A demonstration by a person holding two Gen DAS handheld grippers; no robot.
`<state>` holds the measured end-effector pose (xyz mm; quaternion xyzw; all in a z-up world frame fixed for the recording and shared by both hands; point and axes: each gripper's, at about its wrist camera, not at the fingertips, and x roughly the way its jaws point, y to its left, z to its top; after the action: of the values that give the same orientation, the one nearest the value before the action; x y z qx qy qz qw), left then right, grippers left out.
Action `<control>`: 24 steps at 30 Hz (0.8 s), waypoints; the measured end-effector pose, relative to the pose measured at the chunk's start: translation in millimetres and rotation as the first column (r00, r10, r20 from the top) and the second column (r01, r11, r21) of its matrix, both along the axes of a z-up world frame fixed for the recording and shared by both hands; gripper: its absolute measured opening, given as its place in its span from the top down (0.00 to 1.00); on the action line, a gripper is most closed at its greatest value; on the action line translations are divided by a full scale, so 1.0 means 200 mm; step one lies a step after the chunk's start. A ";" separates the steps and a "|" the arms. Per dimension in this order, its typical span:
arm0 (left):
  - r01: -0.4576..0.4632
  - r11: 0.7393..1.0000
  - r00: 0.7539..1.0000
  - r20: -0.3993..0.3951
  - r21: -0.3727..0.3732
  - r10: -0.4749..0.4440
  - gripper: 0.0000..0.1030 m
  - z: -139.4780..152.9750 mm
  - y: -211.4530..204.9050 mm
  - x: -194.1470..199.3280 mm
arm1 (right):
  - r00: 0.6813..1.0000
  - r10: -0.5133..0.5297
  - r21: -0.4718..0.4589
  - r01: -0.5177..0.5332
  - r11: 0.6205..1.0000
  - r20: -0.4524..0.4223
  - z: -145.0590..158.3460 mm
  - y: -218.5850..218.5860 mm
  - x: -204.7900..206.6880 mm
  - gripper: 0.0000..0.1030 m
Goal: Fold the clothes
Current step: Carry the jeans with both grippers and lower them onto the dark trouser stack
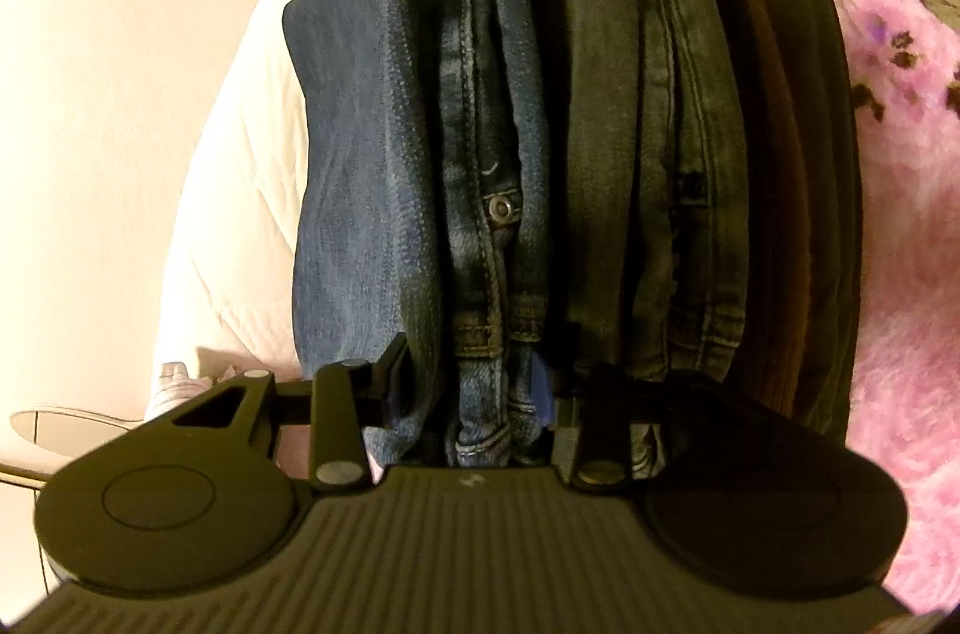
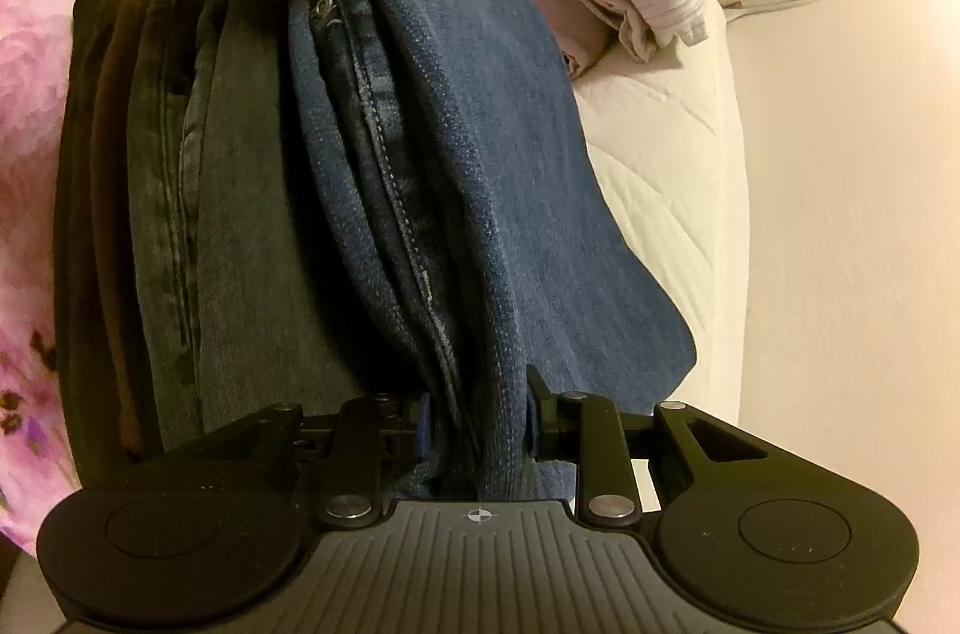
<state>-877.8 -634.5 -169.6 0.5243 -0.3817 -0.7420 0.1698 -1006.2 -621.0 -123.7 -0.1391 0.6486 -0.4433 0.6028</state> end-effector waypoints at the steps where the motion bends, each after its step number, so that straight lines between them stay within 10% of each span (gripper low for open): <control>1: -0.003 1.000 1.000 -0.003 0.004 0.003 0.67 0.01 0.00 0.00 | 1.000 0.021 -0.001 -0.021 1.000 -0.015 -0.01 0.02 -0.01 0.70; 9: -0.029 0.999 1.000 -0.001 0.026 0.029 0.68 0.06 -0.04 -0.09 | 0.991 0.136 -0.035 -0.135 0.990 0.011 -0.05 0.10 -0.15 0.69; 19: -0.105 0.994 0.994 -0.030 -0.012 0.105 0.71 0.39 -0.18 -0.07 | 0.961 0.141 -0.070 -0.128 0.989 0.237 0.36 0.02 -0.19 0.79; 24: -0.092 0.994 0.996 0.019 0.052 0.091 0.71 0.12 -0.01 -0.04 | 0.968 0.126 0.027 -0.135 0.990 0.215 0.13 0.16 -0.14 0.79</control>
<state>-886.3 -637.1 -145.9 0.5519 -0.3387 -0.7389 0.1865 -1034.5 -589.9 -97.9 -0.1207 0.5790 -0.4012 0.6994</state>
